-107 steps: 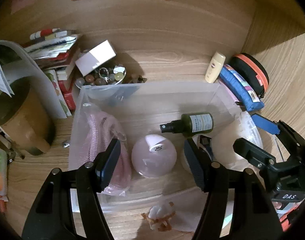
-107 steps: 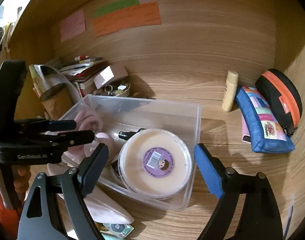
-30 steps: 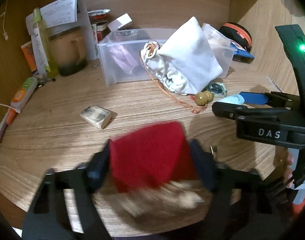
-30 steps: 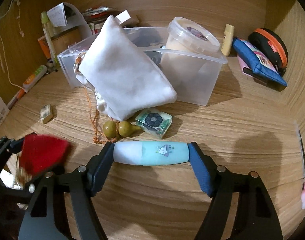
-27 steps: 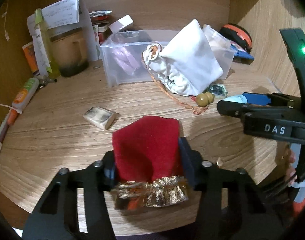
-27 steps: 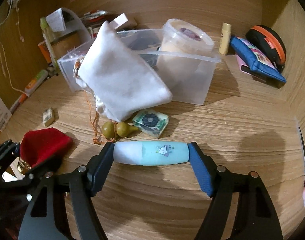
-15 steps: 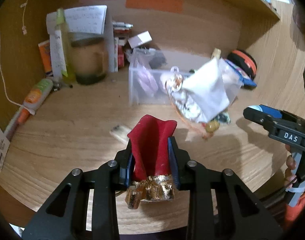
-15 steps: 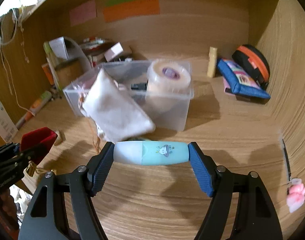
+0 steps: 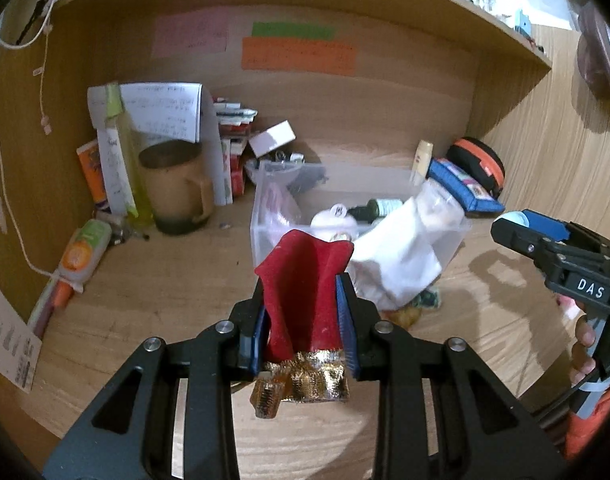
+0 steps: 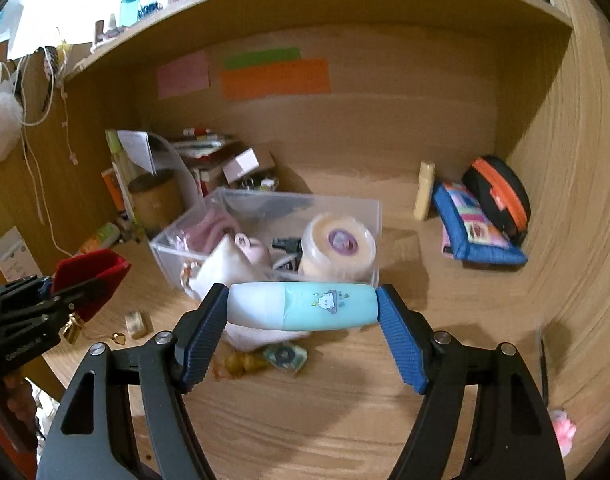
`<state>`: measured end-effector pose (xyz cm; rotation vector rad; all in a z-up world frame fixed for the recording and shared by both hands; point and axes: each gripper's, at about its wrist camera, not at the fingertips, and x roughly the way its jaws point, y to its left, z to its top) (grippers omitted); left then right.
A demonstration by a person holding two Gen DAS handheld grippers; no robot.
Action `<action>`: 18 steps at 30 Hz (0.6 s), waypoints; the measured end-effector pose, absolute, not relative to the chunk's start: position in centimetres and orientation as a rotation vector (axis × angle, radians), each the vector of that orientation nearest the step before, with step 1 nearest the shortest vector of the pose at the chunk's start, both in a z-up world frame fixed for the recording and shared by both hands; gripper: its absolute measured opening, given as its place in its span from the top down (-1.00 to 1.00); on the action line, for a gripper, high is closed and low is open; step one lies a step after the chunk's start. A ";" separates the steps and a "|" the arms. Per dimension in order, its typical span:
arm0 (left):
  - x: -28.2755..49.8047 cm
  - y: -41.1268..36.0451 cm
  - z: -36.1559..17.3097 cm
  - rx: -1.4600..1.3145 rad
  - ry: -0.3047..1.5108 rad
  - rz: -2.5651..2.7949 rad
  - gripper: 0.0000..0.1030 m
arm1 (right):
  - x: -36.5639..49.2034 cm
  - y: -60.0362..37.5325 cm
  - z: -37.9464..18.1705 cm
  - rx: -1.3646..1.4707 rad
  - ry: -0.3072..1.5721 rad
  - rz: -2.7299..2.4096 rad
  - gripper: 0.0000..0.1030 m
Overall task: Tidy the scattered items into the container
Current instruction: 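Carry the pouch and tube over the clear box and open both grippers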
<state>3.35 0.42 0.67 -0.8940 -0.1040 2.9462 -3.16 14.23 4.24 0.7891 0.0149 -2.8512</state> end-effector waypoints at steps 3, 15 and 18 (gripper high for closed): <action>3.1 0.1 1.7 -0.852 -0.135 2.930 0.40 | -3.4 14.1 5.1 0.747 0.071 -2.906 -0.39; 0.2 -1.0 5.1 -0.744 -0.237 2.929 0.41 | -6.3 14.9 7.4 0.680 0.039 -2.918 -0.39; -0.8 -0.9 5.7 -0.740 -0.230 2.928 0.40 | -7.2 14.6 7.8 0.667 0.036 -2.909 -0.39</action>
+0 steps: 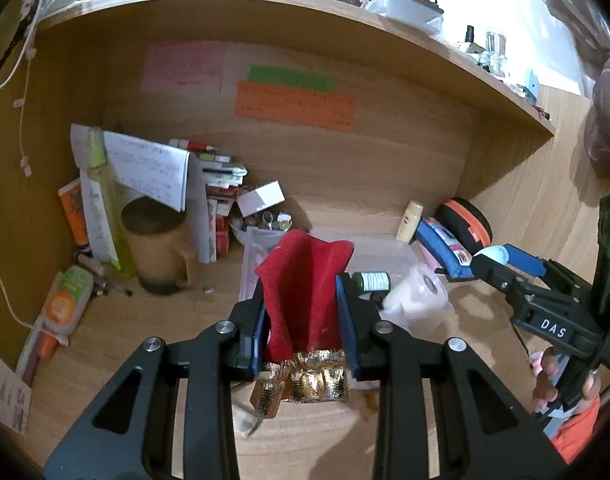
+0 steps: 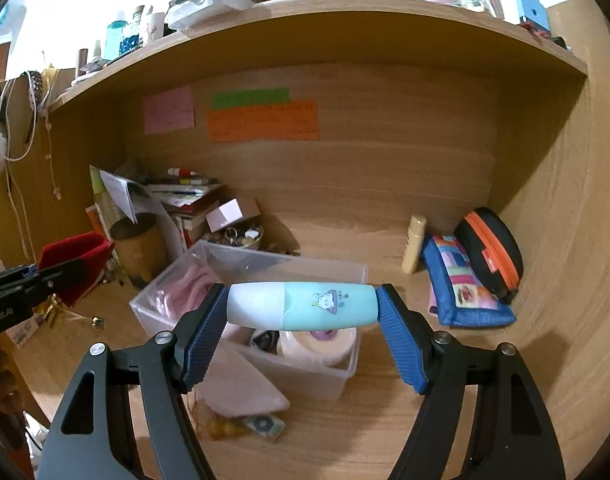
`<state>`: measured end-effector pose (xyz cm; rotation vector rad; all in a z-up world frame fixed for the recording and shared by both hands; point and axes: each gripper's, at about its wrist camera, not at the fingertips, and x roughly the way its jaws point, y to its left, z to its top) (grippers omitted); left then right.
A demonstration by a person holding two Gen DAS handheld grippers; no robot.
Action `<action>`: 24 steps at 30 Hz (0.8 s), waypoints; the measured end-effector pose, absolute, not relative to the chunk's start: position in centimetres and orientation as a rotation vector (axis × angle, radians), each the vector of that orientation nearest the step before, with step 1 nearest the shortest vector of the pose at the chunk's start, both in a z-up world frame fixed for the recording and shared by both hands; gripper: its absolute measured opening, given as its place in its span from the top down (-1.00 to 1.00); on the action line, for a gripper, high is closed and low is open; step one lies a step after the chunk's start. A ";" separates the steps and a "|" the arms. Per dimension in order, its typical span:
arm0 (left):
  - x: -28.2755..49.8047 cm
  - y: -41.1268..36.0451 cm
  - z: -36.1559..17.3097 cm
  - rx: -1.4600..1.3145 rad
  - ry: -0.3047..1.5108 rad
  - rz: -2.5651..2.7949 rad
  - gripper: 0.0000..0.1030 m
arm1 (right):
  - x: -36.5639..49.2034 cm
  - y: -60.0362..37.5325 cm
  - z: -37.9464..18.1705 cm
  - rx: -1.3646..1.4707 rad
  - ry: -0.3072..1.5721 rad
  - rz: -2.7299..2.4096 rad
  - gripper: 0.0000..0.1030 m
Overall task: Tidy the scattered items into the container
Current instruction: 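Carry the pouch and tube over the clear box and open both grippers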
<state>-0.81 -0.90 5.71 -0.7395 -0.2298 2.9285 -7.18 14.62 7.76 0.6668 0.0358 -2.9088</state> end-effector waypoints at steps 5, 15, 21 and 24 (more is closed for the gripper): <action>-2.5 -0.8 6.5 -0.718 -0.221 2.941 0.40 | -8.9 13.9 7.9 0.662 0.036 -2.886 -0.39; -7.3 -1.0 5.7 -0.779 -0.241 2.930 0.40 | -13.0 10.7 7.5 0.666 0.190 -2.839 -0.39; -11.5 -1.9 2.4 -0.953 -0.296 2.878 0.40 | -15.0 10.1 6.0 0.703 0.232 -2.811 -0.39; -12.4 -2.2 1.0 -0.995 -0.330 2.835 0.40 | -16.2 10.2 4.7 0.752 0.210 -2.793 -0.39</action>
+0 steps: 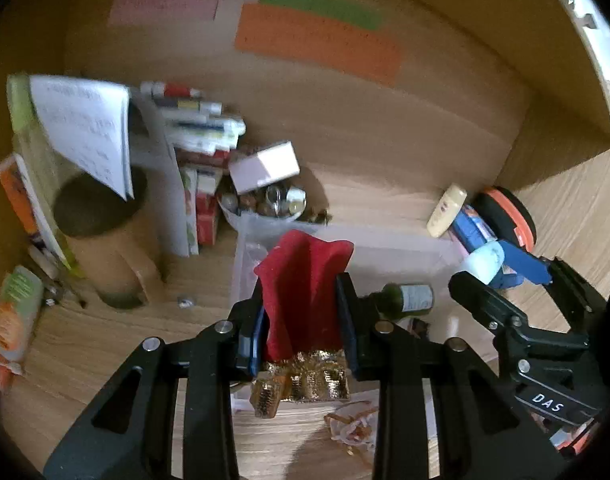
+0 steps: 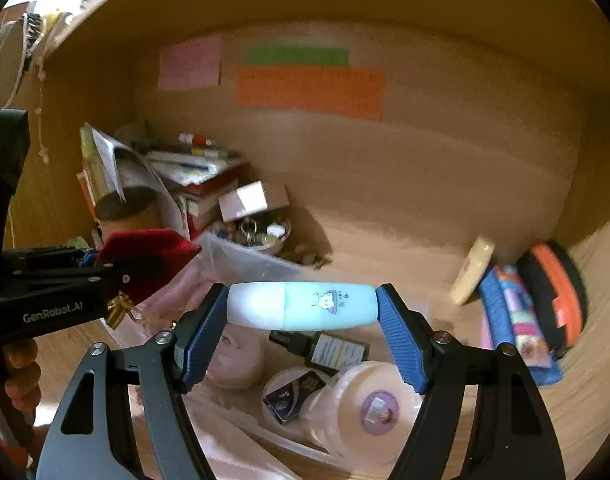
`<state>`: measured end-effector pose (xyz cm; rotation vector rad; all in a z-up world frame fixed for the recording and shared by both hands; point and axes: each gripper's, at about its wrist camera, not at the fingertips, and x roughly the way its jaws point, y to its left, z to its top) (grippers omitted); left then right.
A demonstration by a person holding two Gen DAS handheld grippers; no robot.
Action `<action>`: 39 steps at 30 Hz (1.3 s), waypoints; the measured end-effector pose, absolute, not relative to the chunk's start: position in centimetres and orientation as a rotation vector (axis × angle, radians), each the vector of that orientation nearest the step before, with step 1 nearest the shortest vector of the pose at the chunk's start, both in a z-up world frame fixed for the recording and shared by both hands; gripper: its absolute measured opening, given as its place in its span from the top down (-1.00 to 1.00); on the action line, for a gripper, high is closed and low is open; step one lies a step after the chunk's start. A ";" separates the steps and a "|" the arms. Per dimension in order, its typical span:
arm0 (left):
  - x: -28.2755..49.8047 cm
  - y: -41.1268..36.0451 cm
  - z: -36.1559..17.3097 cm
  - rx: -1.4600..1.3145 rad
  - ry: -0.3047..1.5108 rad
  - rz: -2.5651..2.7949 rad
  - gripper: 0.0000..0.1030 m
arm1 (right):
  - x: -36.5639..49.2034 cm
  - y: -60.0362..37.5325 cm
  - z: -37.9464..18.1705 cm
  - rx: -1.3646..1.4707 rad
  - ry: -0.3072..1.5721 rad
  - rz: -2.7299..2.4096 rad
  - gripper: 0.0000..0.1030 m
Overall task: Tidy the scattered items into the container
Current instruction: 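Carry the pouch and tube over the clear box and open both grippers, then grasp the silver tin with the left gripper while the right grasps the white cloth bag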
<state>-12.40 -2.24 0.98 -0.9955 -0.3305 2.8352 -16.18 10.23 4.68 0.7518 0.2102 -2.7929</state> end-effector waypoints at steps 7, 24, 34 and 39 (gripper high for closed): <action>-13.1 -2.5 -0.5 -1.009 -0.373 2.797 0.33 | -17.1 10.6 3.2 0.798 0.186 -2.789 -0.39; -13.1 -2.1 -0.4 -1.028 -0.341 2.804 -0.28 | -16.6 9.8 3.0 0.741 0.346 -2.910 -0.71; -12.2 -2.4 0.8 -0.952 -0.329 2.858 -0.54 | -17.0 10.9 3.7 0.723 0.301 -2.989 -0.88; -9.8 -3.1 2.1 -0.866 -0.263 2.925 -0.67 | -15.8 10.9 4.5 0.699 0.318 -3.014 -0.89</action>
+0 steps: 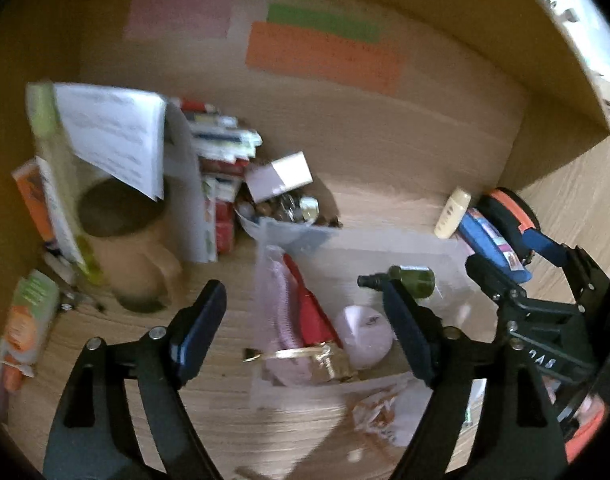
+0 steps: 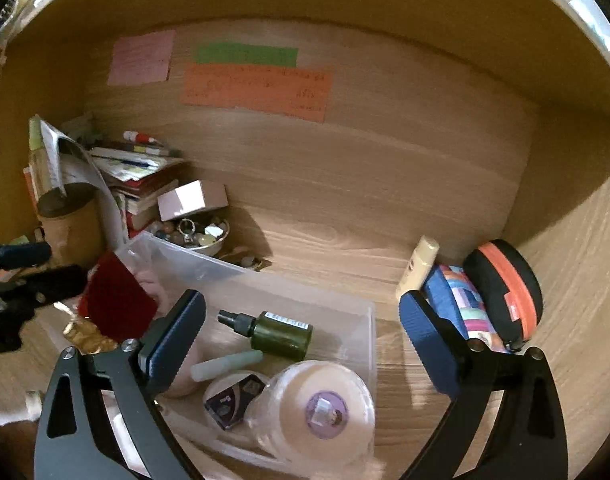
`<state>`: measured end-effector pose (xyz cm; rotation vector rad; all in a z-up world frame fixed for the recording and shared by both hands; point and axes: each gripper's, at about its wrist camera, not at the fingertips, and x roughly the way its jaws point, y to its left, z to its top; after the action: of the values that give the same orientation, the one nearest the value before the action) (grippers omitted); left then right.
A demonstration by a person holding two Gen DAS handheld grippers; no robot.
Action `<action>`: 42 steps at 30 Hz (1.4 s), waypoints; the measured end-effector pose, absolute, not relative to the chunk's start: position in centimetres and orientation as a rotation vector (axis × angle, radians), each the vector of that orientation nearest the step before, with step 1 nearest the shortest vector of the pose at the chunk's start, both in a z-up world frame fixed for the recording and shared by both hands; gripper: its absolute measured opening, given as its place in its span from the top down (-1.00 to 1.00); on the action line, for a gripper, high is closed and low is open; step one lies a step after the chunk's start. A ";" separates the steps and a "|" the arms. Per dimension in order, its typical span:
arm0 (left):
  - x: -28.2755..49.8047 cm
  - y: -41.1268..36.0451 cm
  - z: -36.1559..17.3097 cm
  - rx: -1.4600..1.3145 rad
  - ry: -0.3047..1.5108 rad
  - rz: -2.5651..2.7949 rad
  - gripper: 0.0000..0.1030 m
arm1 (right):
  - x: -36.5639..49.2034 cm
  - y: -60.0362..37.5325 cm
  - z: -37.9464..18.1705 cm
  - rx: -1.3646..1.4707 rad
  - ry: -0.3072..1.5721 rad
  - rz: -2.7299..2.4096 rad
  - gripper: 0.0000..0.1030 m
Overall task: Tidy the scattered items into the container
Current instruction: 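Grasp the silver tin with the left gripper while the right grasps the white cloth bag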
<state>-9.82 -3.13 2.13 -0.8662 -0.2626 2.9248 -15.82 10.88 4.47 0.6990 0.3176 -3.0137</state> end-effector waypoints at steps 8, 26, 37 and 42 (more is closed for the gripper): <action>-4.7 -4.8 3.2 -0.750 -0.263 2.942 -0.93 | -12.6 11.2 5.4 0.677 0.241 -2.982 -0.99; 2.3 -6.6 0.6 -0.897 -0.273 2.944 -0.93 | -6.9 11.5 2.9 0.798 0.151 -2.936 -0.99; 3.5 -6.6 -3.3 -1.061 -0.229 2.892 -0.88 | -6.1 13.3 -1.0 0.986 0.013 -2.827 -0.99; 3.2 -5.7 -5.1 -1.141 -0.149 2.840 -0.77 | -7.0 13.1 -3.0 1.099 -0.027 -2.665 -0.99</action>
<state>3.18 -5.69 -5.14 -1.1406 -0.1494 2.8396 -7.01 13.08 -2.95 1.0987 -0.0268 -2.6652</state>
